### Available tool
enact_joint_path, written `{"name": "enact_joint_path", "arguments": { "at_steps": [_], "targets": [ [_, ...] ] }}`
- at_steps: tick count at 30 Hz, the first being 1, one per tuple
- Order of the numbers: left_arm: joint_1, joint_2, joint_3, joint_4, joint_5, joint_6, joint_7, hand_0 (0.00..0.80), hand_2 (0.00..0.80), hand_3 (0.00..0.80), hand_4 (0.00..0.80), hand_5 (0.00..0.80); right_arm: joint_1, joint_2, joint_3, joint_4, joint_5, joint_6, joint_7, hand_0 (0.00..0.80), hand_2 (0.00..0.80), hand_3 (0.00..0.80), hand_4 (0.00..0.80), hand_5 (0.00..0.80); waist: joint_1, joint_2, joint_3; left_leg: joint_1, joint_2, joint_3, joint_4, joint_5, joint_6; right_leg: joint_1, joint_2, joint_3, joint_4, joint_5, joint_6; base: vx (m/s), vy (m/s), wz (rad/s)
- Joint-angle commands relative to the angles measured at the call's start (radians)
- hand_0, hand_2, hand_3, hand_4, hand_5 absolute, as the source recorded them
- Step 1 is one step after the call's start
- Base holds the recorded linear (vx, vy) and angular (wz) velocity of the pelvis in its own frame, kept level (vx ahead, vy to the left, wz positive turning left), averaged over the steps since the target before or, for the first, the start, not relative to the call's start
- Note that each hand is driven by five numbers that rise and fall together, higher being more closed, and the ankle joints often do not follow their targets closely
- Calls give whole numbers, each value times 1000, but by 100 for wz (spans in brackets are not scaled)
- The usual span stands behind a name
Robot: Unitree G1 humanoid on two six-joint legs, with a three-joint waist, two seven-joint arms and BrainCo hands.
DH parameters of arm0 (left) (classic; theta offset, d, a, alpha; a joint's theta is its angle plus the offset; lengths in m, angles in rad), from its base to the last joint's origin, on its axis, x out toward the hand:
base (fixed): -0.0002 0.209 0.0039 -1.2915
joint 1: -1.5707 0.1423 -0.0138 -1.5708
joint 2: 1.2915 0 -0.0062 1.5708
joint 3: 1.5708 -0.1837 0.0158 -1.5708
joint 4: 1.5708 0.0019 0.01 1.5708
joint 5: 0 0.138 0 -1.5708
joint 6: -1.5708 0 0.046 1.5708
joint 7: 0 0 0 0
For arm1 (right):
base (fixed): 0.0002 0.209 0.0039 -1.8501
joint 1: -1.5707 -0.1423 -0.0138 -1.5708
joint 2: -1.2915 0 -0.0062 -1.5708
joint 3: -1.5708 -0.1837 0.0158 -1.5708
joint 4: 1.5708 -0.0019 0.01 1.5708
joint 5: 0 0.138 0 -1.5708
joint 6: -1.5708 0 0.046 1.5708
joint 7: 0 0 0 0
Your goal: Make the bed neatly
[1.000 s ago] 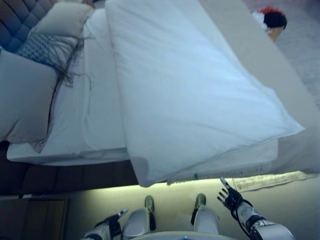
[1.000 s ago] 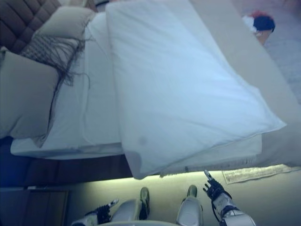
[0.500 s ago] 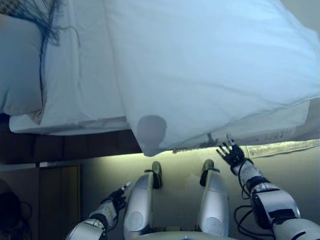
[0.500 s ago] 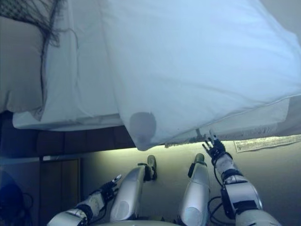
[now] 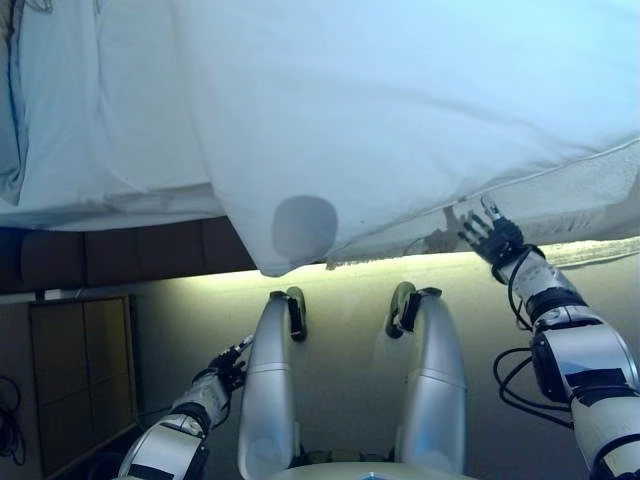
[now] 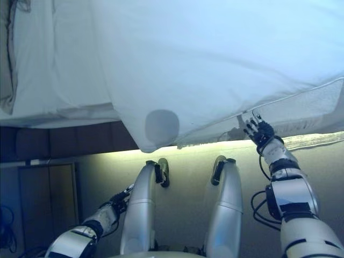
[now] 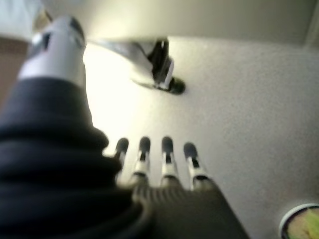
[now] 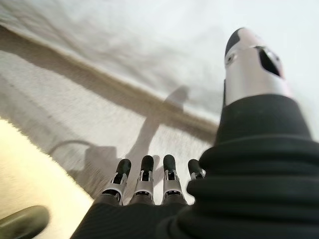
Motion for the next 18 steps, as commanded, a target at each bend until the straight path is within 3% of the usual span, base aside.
{"name": "enact_joint_path", "arguments": {
  "at_steps": [1, 18],
  "targets": [
    [62, 30, -15, -6, -39, -18, 0, 0, 0, 0, 0, 0, -52, -38, 21, -28, -14, -5, 10, 0, 0, 0, 0, 0, 23, 8, -25, -43, -27, 23, 60, -79, 90, 16, -14, 81, -45, 5, 22, -8, -17, 11],
    [179, 85, 39, -78, -20, -14, -49, 0, 0, 0, 0, 0, -295, -113, 87, -88, -28, -8, 43, 0, 0, 0, 0, 0, 79, 26, -32, -118, -27, 2, 120, -46, 86, -45, -21, 62, 36, -9, 9, 15, -17, 7]
  ]
}}
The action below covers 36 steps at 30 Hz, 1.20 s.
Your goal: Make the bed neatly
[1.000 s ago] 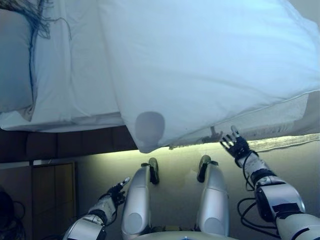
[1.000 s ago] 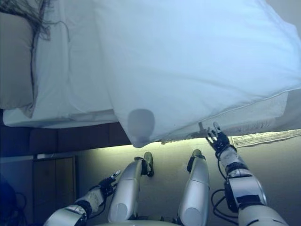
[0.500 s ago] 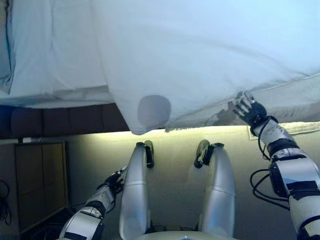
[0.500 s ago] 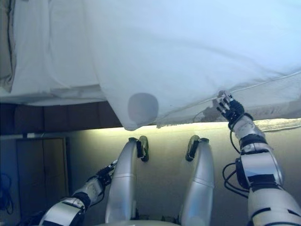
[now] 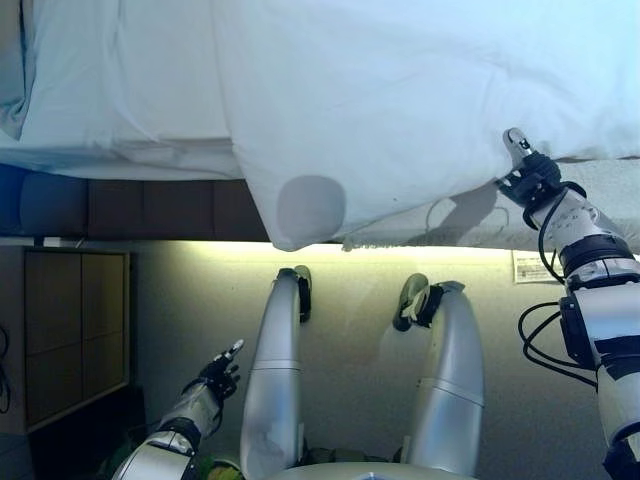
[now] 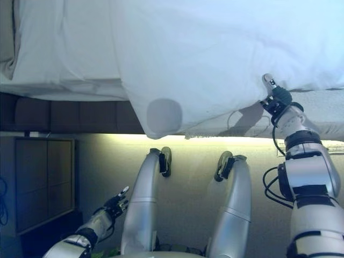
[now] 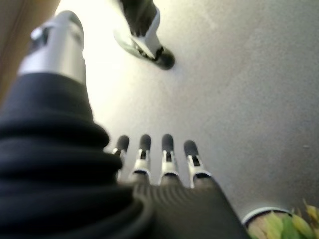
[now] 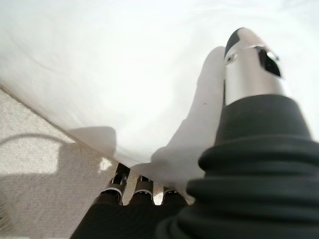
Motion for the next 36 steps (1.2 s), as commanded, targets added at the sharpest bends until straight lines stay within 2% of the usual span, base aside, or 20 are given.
{"name": "enact_joint_path", "arguments": {
  "at_steps": [1, 3, 4, 5, 6, 7, 14, 21, 25, 28, 29, 31, 33, 36],
  "targets": [
    [53, 42, -26, 7, 20, -6, -23, 0, 0, 0, 0, 0, -125, -18, 6, -95, 12, -51, 68, 0, 0, 0, 0, 0, 25, 14, -40, 22, -1, 51, 15, -38, 88, 58, -17, 57, -57, 1, 14, 0, 0, 0],
    [67, 39, -29, -2, 34, -7, -30, 0, 0, 0, 0, 0, -112, -14, 5, -119, 7, -48, 83, 0, 0, 0, 0, 0, 27, 8, -44, 56, 5, 53, -14, -27, 83, 93, -20, 46, -85, 12, 16, 36, 14, 3],
    [73, 37, -29, -3, 46, -7, -38, 0, 0, 0, 0, 0, -101, -11, 1, -131, -1, -44, 84, 113, 113, 113, 113, 113, 27, 4, -48, 82, 8, 55, -38, -19, 80, 120, -21, 38, -108, 19, 17, 48, 32, 5],
    [76, 35, -32, 2, 51, -13, -44, 0, 0, 0, 0, 0, -89, -6, -4, -134, -11, -44, 84, 417, 417, 417, 417, 417, 27, 0, -50, 105, 13, 58, -60, -11, 78, 143, -24, 29, -128, 26, 18, 56, 41, 5],
    [80, 32, -35, 5, 61, -18, -50, 0, 0, 0, 0, 0, -72, -1, -11, -135, -38, -40, 78, 577, 577, 577, 577, 577, 27, -5, -52, 134, 17, 59, -84, -3, 75, 171, -25, 21, -150, 33, 21, 60, 44, 3],
    [86, 27, -41, 4, 63, -23, -49, 0, 0, 0, 0, 0, -50, 6, -18, -135, -62, -37, 76, 800, 800, 800, 800, 800, 26, -10, -55, 166, 19, 62, -113, 7, 74, 204, -23, 13, -177, 41, 23, 64, 50, 2],
    [81, 27, -52, 13, 108, -26, -45, 0, 0, 0, 0, 0, 52, 42, -34, -87, -167, 22, 117, 800, 800, 800, 800, 800, 30, -53, -93, 436, 29, 97, -388, 77, 43, 473, -26, -62, -446, 95, 56, 72, 33, -7],
    [79, 24, -52, 46, 150, -21, -31, 0, 0, 0, 0, 0, 105, 84, -40, -77, -149, 21, 158, 800, 800, 800, 800, 800, 33, -89, -153, 683, 45, 139, -646, 144, 6, 734, -12, -119, -716, 150, 88, 132, 7, 0],
    [60, 33, -40, 46, 144, -35, -24, 0, 0, 0, 0, 0, 113, 110, -35, -90, -137, 33, 175, 800, 800, 800, 800, 800, 32, -94, -197, 813, 47, 148, -769, 180, -7, 875, 6, -137, -864, 188, 106, 176, -3, -5],
    [22, 63, -12, 6, 100, -53, -16, 0, 0, 0, 0, 0, 121, 126, -31, -100, -140, 34, 171, 800, 800, 800, 800, 800, 30, -93, -226, 887, 48, 151, -840, 201, -14, 951, 15, -143, -938, 209, 118, 123, 5, -1],
    [-10, 87, 4, -39, 88, -49, 3, 0, 0, 0, 0, 0, 131, 138, -31, -107, -141, 30, 165, 800, 800, 800, 800, 800, 28, -96, -237, 907, 43, 158, -875, 234, -10, 974, 18, -155, -977, 241, 115, 0, 0, 0],
    [-70, 125, 17, -133, 76, -57, 56, 0, 0, 0, 0, 0, 150, 155, -23, -125, -128, 19, 150, 800, 800, 800, 800, 800, 26, -100, -257, 954, 41, 160, -925, 248, -13, 1023, 28, -163, -1028, 257, 123, 110, -25, 6],
    [-142, 153, 5, -243, 35, -48, 127, 0, 0, 0, 0, 0, 164, 171, -21, -150, -114, 20, 126, 800, 800, 800, 800, 800, 23, -104, -278, 999, 40, 161, -976, 262, -17, 1071, 40, -168, -1077, 270, 129, 132, -25, 12],
    [-239, 148, -27, -322, -19, -107, 192, 0, 0, 0, 0, 0, 158, 187, -7, -160, -113, 24, 111, 800, 800, 800, 800, 800, 15, -110, -290, 1037, 44, 159, -1018, 273, -22, 1110, 57, -168, -1111, 274, 129, 76, -18, 14]
  ]
}}
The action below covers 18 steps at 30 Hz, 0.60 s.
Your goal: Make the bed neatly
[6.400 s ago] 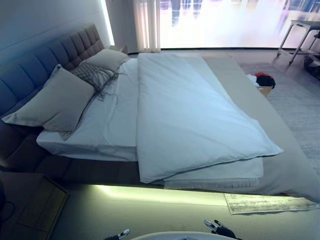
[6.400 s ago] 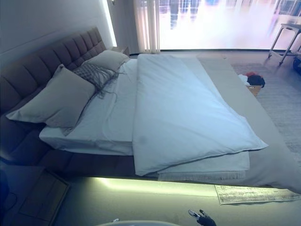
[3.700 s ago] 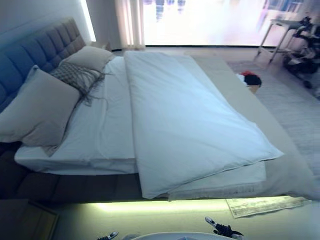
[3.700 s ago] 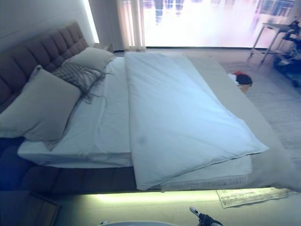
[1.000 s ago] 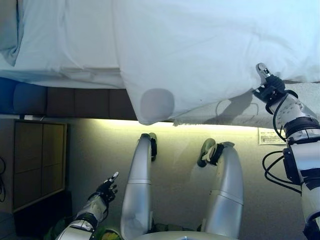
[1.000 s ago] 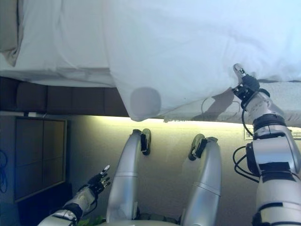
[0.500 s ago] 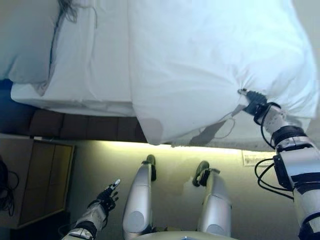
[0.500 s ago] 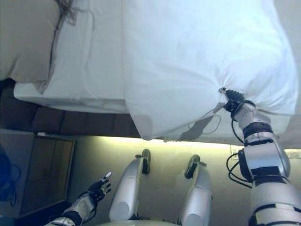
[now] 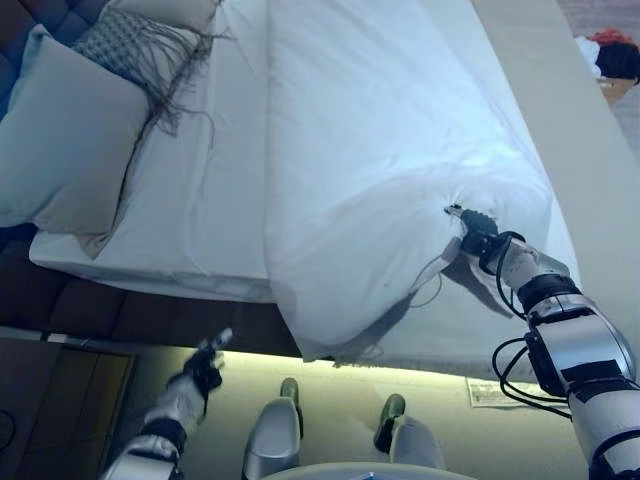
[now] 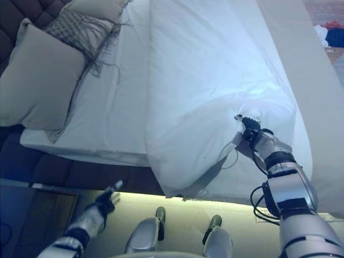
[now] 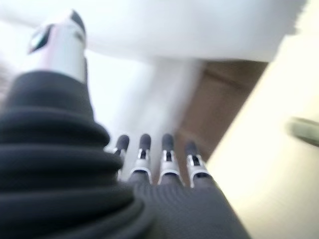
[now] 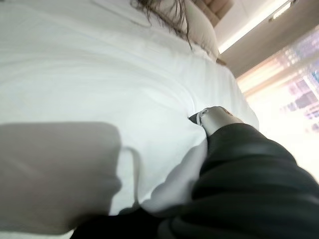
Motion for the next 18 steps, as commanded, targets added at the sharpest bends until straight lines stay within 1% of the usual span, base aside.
{"name": "enact_joint_path", "arguments": {
  "at_steps": [1, 2, 3, 4, 7, 13, 15, 18],
  "targets": [
    [-119, 29, -71, -40, -83, -98, 91, 0, 0, 0, 0, 0, -62, 32, -2, -73, 48, -54, 7, 800, 800, 800, 800, 800, 2, -34, -76, -3, 38, 7, -42, 55, -26, 22, -13, 15, -61, 9, 1, 32, -32, 6],
    [-164, 19, -81, -49, -93, -121, 111, 0, 0, 0, 0, 0, -74, 45, 9, -73, 50, -59, 0, 800, 800, 800, 800, 800, 0, -37, -74, -4, 43, 5, -40, 55, -29, 23, -7, 14, -56, 3, -3, 11, -30, 4],
    [-175, 16, -84, -50, -100, -125, 113, 0, 0, 0, 0, 0, -78, 49, 12, -73, 50, -61, -2, 800, 800, 800, 800, 800, -1, -37, -72, -5, 44, 4, -38, 54, -30, 23, -5, 14, -54, 2, -4, -20, -49, 2],
    [-221, 9, -91, -44, -119, -118, 120, 0, 0, 0, 0, 0, -97, 63, 24, -73, 55, -62, -11, 800, 800, 800, 800, 800, -2, -42, -63, -15, 49, 0, -27, 53, -33, 16, -1, 12, -43, -4, -9, -67, -76, 1],
    [-281, -27, -101, -3, -249, -50, 78, 0, 0, 0, 0, 0, -129, 89, 57, -77, 80, -71, -29, 800, 800, 800, 800, 800, -9, -57, -43, -25, 58, -6, -25, 55, -35, 4, 11, 12, -34, -10, -17, -87, -95, 3],
    [-271, -161, -107, 95, -552, 22, -35, 0, 0, 0, 0, 0, -176, 120, 99, -89, 114, -97, -40, 800, 800, 800, 800, 800, -19, -96, -5, -38, 74, -6, -47, 67, -36, -15, 38, 19, -48, -4, -24, -64, -91, -4],
    [-265, -197, -103, 129, -644, 46, -36, 0, 0, 0, 0, 0, -199, 132, 111, -98, 138, -112, -50, 800, 800, 800, 800, 800, -21, -118, 9, -52, 86, -3, -50, 69, -38, -28, 51, 19, -51, 1, -24, -79, -167, -7],
    [-260, -225, -87, 164, -704, 80, -24, 0, 0, 0, 0, 0, -222, 141, 123, -115, 178, -124, -59, 800, 800, 800, 800, 800, -20, -149, 27, -66, 100, 0, -56, 74, -40, -37, 67, 16, -60, 8, -23, -67, -187, -8]
  ]
}}
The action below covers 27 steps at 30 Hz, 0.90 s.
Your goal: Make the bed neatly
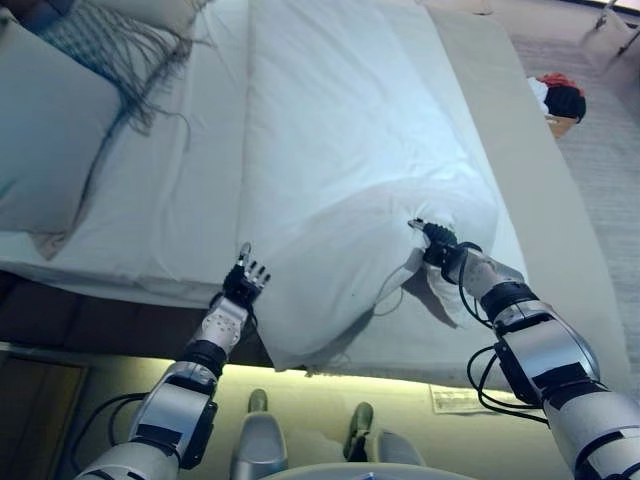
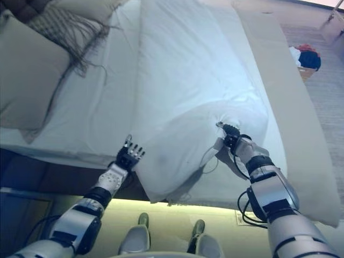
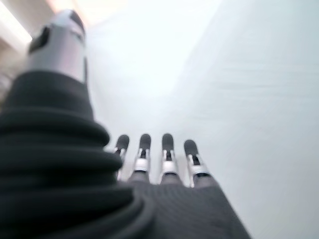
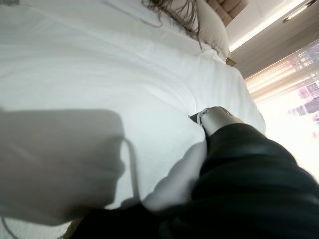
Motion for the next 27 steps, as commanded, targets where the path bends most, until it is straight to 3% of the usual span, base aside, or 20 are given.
{"name": "enact_joint_path", "arguments": {
  "at_steps": [1, 9, 14, 19, 21, 27],
  "targets": [
    [-45, -34, -21, 22, -114, 27, -17, 0, 0, 0, 0, 0, -193, -1, 26, -114, 102, -94, 15, 800, 800, 800, 800, 800, 11, -27, 23, -15, 34, 13, -39, 36, 6, -10, -20, 21, 13, -36, 28, -49, -173, -6],
    [27, -118, 26, 58, -289, 123, 99, 0, 0, 0, 0, 0, -211, 4, 9, -150, 149, -114, 13, 800, 800, 800, 800, 800, 20, -67, 54, -34, 52, 12, -40, 38, -1, -10, 2, 15, -1, -32, 27, -6, -111, -3],
    [54, -132, 36, 57, -429, 173, 163, 0, 0, 0, 0, 0, -208, 20, -2, -221, 212, -184, 7, 800, 800, 800, 800, 800, 24, -80, 79, -64, 62, 10, -18, 37, -9, -26, 7, 9, 8, -32, 25, -17, -80, 0],
    [52, -145, 13, 41, -510, 156, 216, 0, 0, 0, 0, 0, -207, 35, -1, -353, 272, -251, -6, 800, 800, 800, 800, 800, 17, -89, 112, -126, 69, -5, 58, 24, -16, -69, 6, 6, 57, -43, 17, -31, -55, 0],
    [46, -151, 0, 34, -526, 148, 222, 0, 0, 0, 0, 0, -206, 41, 0, -416, 281, -273, -11, 800, 800, 800, 800, 800, 13, -89, 121, -143, 76, -17, 92, -9, -25, -80, 9, 14, 83, -68, 23, 42, -59, -2],
    [25, -178, -31, 29, -526, 139, 204, 0, 0, 0, 0, 0, -207, 47, 0, -542, 277, -289, 1, 800, 800, 800, 800, 800, -2, -96, 152, -198, 79, -31, 166, -33, -24, -125, 6, 21, 138, -80, 23, -23, -30, -1]
  ]
}}
